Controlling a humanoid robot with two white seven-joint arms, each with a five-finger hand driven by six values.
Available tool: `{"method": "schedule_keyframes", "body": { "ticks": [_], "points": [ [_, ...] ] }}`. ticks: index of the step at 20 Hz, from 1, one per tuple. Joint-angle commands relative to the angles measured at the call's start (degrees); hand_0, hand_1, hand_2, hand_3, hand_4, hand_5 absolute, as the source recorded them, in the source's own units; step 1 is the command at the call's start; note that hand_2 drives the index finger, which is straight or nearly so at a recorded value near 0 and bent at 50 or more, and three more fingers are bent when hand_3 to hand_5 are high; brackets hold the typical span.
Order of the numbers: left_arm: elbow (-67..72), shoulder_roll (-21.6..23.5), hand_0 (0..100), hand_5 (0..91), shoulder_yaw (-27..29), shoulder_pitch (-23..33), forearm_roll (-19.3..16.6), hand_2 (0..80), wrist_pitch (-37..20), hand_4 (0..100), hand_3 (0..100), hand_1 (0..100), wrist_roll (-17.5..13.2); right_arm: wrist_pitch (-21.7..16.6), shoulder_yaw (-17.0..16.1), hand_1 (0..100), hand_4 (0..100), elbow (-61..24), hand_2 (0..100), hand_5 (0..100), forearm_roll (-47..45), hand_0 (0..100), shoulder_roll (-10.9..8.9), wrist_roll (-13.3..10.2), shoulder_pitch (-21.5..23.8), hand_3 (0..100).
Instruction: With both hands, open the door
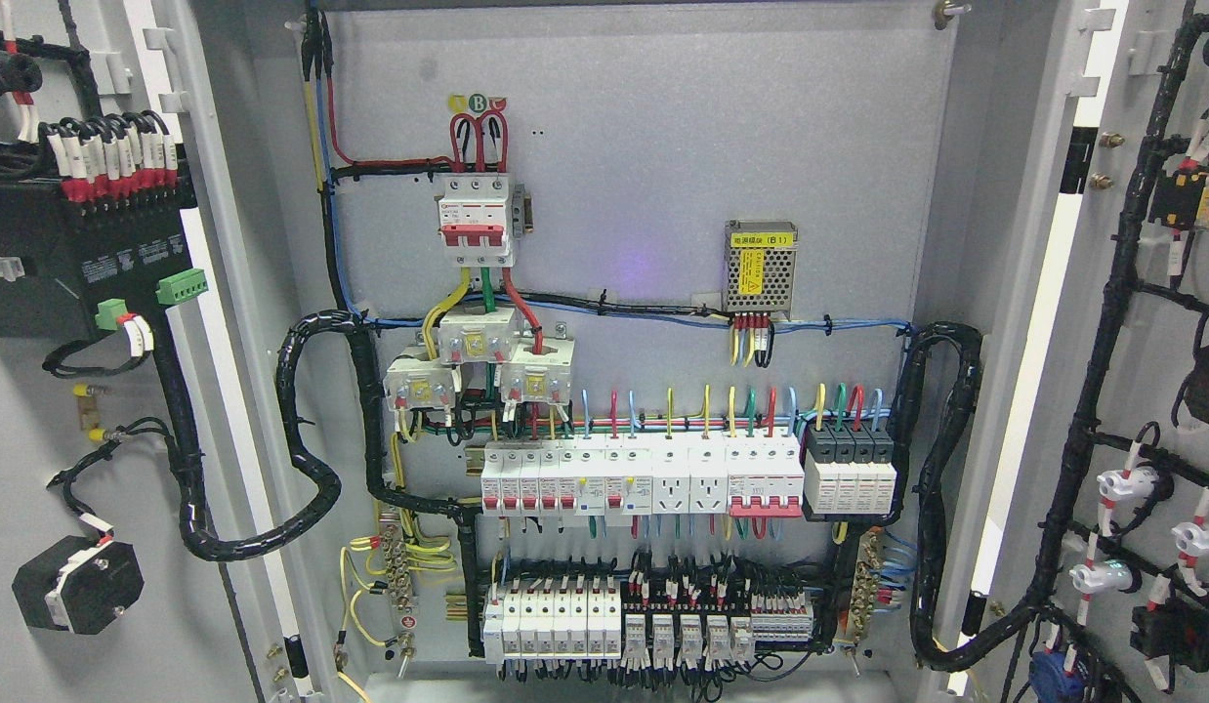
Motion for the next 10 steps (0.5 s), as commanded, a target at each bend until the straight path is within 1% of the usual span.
{"method": "schedule_keyframes", "body": {
  "ticks": [1,4,7,8,9,10],
  "points": [
    [3.19,1.74,0,0.0,4.65,0.36,1.21,0.0,-6.50,4,0,0,0.21,-0.07,-2.22,0,0,1.79,0,0,0.00,0,-0.17,0.01,-0.32,0],
    [3.98,2.18,0,0.0,5.97,0.01,1.74,0.0,-2.90,4,0,0,0.21,-0.07,-2.22,0,0,2.67,0,0,0.00,0,-0.26,0.01,-1.63,0],
    [5.21,2.36,0,0.0,6.32,-0.35,2.00,0.0,-1.75,4,0,0,0.21,-0.07,-2.22,0,0,2.85,0,0,-0.09,0,-0.26,0.27,-2.34,0],
    [6.00,2.53,0,0.0,6.50,-0.52,2.00,0.0,-1.75,4,0,0,0.21,0.02,-2.22,0,0,2.85,0,0,-0.61,0,-0.26,1.75,-2.34,0],
    [6.88,2.62,0,0.0,6.76,-0.78,2.00,0.0,-1.66,4,0,0,0.21,0.02,-2.22,0,0,2.85,0,0,-1.92,0,-0.26,4.29,-2.43,0],
    [7.67,2.80,0,0.0,6.85,-1.31,1.92,0.0,-1.40,4,0,0,0.12,0.02,-2.22,0,0,2.85,0,0,-2.98,0,-0.26,6.23,-2.43,0]
  ]
}}
